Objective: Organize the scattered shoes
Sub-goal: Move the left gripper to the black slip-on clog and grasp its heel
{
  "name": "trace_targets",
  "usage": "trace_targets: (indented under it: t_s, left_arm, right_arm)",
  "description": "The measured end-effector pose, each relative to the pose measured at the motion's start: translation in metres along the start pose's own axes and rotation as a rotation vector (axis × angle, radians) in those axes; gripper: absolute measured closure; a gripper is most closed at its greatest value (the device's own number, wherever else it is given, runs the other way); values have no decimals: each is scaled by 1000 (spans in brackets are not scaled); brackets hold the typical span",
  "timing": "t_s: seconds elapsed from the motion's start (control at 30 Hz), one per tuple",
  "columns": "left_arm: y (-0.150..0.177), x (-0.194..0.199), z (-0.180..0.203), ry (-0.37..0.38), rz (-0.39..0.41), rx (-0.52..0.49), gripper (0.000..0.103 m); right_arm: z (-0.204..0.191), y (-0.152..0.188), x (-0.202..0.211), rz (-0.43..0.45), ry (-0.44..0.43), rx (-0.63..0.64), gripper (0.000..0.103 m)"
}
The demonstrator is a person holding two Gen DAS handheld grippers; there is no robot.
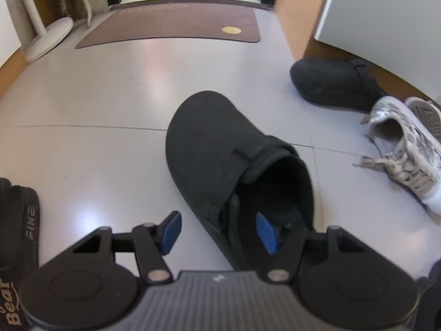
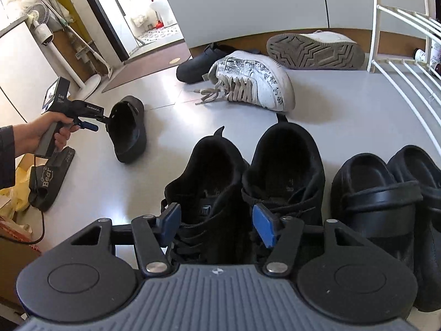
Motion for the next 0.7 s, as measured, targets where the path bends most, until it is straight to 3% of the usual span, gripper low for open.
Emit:
trace_targets:
  t_s: [0.1, 0.23, 0.7]
  left_arm:
    - [7, -14, -3, 17, -22, 60, 49]
    - [16, -23, 1, 16, -31, 74, 74]
    - [37, -6, 9, 14, 3, 26, 80]
  right_arm:
    - [-2, 3, -2, -12, 10, 11, 40]
    - [-4, 7, -1, -21, 14, 20, 40]
    - [-5, 2, 2, 0, -1, 13, 40]
Point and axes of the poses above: each gripper's, at about its wrist camera, not at the fingertips, and x roughly against the way its jaws point, z to its right, y to its underside, the point moved 7 cm from there along -x, roughly the way its jaws point, and after that the axes turned 9 degrees about z, right-handed, at the moved point
